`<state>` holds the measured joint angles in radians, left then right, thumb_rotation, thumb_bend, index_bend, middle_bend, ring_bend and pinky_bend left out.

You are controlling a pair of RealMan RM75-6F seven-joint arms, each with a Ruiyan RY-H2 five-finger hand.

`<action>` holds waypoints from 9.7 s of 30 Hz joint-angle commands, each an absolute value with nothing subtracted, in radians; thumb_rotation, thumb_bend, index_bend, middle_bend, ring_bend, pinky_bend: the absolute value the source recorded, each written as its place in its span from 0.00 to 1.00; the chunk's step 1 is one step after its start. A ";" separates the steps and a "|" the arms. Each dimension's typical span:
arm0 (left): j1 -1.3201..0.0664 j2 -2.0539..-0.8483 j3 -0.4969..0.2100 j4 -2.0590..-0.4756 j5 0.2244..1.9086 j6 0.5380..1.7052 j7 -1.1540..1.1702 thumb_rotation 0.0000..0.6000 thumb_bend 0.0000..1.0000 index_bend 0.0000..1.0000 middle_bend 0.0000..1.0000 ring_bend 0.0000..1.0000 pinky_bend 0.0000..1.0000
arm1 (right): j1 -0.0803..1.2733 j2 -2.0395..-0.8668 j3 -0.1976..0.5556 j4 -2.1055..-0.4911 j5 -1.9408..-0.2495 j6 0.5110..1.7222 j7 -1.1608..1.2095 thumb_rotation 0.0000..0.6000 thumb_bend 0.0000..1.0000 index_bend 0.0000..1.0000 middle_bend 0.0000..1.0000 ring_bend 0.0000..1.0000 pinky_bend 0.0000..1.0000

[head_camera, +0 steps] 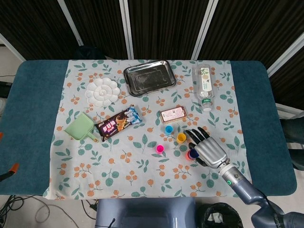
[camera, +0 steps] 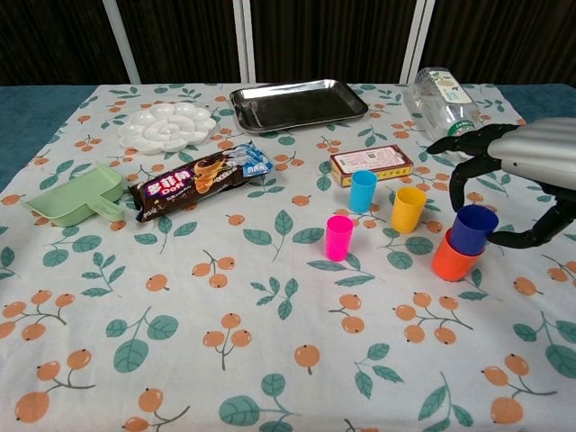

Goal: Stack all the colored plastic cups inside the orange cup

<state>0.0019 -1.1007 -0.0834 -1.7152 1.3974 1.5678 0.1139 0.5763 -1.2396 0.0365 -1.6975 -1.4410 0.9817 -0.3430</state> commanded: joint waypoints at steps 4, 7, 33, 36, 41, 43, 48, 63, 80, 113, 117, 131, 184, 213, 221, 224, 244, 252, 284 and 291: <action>0.002 -1.100 -0.084 -1.716 1.396 1.568 0.114 1.00 0.19 0.09 0.08 0.01 0.00 | 0.576 -1.239 0.036 -1.699 -1.423 0.974 -0.355 1.00 0.44 0.10 0.00 0.04 0.00; 0.002 -1.100 -0.085 -1.716 1.396 1.568 0.113 1.00 0.19 0.09 0.08 0.01 0.00 | 0.578 -1.234 0.040 -1.708 -1.408 0.973 -0.374 1.00 0.44 0.08 0.00 0.04 0.00; 0.002 -1.099 -0.088 -1.715 1.391 1.568 0.108 1.00 0.19 0.09 0.08 0.01 0.00 | 0.762 -1.239 0.173 -1.662 -1.107 0.809 -0.566 1.00 0.44 0.08 0.00 0.03 0.00; 0.001 -1.099 -0.089 -1.714 1.388 1.566 0.106 1.00 0.19 0.09 0.08 0.01 0.00 | 0.772 -1.255 0.170 -1.650 -1.094 0.801 -0.568 1.00 0.44 0.10 0.00 0.03 0.00; 0.000 -1.100 -0.089 -1.712 1.387 1.563 0.105 1.00 0.19 0.09 0.08 0.01 0.00 | 0.779 -1.280 0.158 -1.639 -1.083 0.786 -0.549 1.00 0.44 0.16 0.00 0.03 0.00; 0.001 -1.101 -0.090 -1.713 1.385 1.564 0.104 1.00 0.19 0.09 0.08 0.01 0.00 | 0.782 -1.288 0.150 -1.635 -1.089 0.783 -0.548 1.00 0.44 0.18 0.00 0.03 0.00; 0.001 -1.101 -0.091 -1.713 1.384 1.564 0.104 1.00 0.19 0.09 0.08 0.01 0.00 | 0.789 -1.312 0.137 -1.620 -1.104 0.788 -0.548 1.00 0.44 0.20 0.00 0.03 0.00; 0.000 -1.103 -0.094 -1.712 1.377 1.563 0.104 1.00 0.19 0.09 0.08 0.01 0.00 | 0.801 -1.365 0.120 -1.557 -1.106 0.802 -0.540 1.00 0.44 0.23 0.00 0.03 0.00; 0.000 -1.105 -0.097 -1.713 1.373 1.564 0.108 1.00 0.19 0.09 0.08 0.01 0.00 | 0.815 -1.400 0.108 -1.518 -1.102 0.806 -0.534 1.00 0.44 0.28 0.00 0.03 0.01; 0.001 -1.107 -0.104 -1.716 1.359 1.567 0.109 1.00 0.19 0.09 0.08 0.01 0.00 | 0.833 -1.434 0.101 -1.496 -1.089 0.826 -0.536 1.00 0.44 0.38 0.00 0.03 0.03; 0.001 -1.107 -0.105 -1.716 1.358 1.568 0.108 1.00 0.19 0.09 0.08 0.01 0.00 | 0.835 -1.436 0.100 -1.496 -1.085 0.827 -0.538 1.00 0.44 0.38 0.00 0.03 0.03; 0.002 -1.106 -0.105 -1.718 1.356 1.568 0.109 1.00 0.19 0.09 0.08 0.01 0.00 | 0.839 -1.435 0.094 -1.496 -1.076 0.828 -0.541 1.00 0.44 0.43 0.00 0.03 0.04; 0.003 -1.104 -0.101 -1.723 1.362 1.567 0.111 1.00 0.19 0.09 0.08 0.01 0.00 | 0.635 -1.139 -0.013 -1.857 -1.351 1.070 -0.497 1.00 0.44 0.46 0.00 0.03 0.04; 0.001 -1.105 -0.101 -1.721 1.363 1.565 0.112 1.00 0.19 0.09 0.08 0.01 0.00 | 0.602 -1.202 -0.012 -1.791 -1.396 1.051 -0.463 1.00 0.44 0.46 0.00 0.03 0.04; 0.002 -1.105 -0.101 -1.723 1.361 1.566 0.113 1.00 0.19 0.09 0.08 0.01 0.00 | 0.600 -1.217 -0.009 -1.782 -1.391 1.039 -0.477 1.00 0.44 0.33 0.00 0.03 0.04; 0.002 -1.105 -0.102 -1.723 1.360 1.566 0.112 1.00 0.19 0.09 0.07 0.01 0.00 | 0.602 -1.220 -0.008 -1.782 -1.383 1.029 -0.481 1.00 0.44 0.14 0.00 0.03 0.04; 0.003 -1.104 -0.103 -1.727 1.358 1.566 0.109 1.00 0.19 0.09 0.07 0.01 0.00 | 0.698 -1.202 0.150 -1.805 -1.179 0.953 -0.524 1.00 0.31 0.00 0.00 0.03 0.04; 0.003 -1.103 -0.104 -1.726 1.357 1.568 0.107 1.00 0.19 0.09 0.07 0.01 0.00 | 0.817 -1.280 0.209 -1.725 -0.994 0.864 -0.594 1.00 0.22 0.00 0.00 0.03 0.04; 0.003 -1.104 -0.108 -1.721 1.340 1.560 0.103 1.00 0.19 0.09 0.07 0.01 0.00 | 0.916 -1.556 0.173 -1.395 -0.928 0.874 -0.576 1.00 0.33 0.34 0.00 0.06 0.10; 0.004 -1.104 -0.109 -1.721 1.338 1.562 0.103 1.00 0.19 0.09 0.07 0.01 0.00 | 0.916 -1.579 0.171 -1.362 -0.934 0.874 -0.558 1.00 0.38 0.34 0.00 0.06 0.09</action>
<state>0.0042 -1.1042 -0.1088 -1.7208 1.3386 1.5621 0.1030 0.9153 -1.5762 0.1717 -1.3662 -0.9329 0.8755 -0.5593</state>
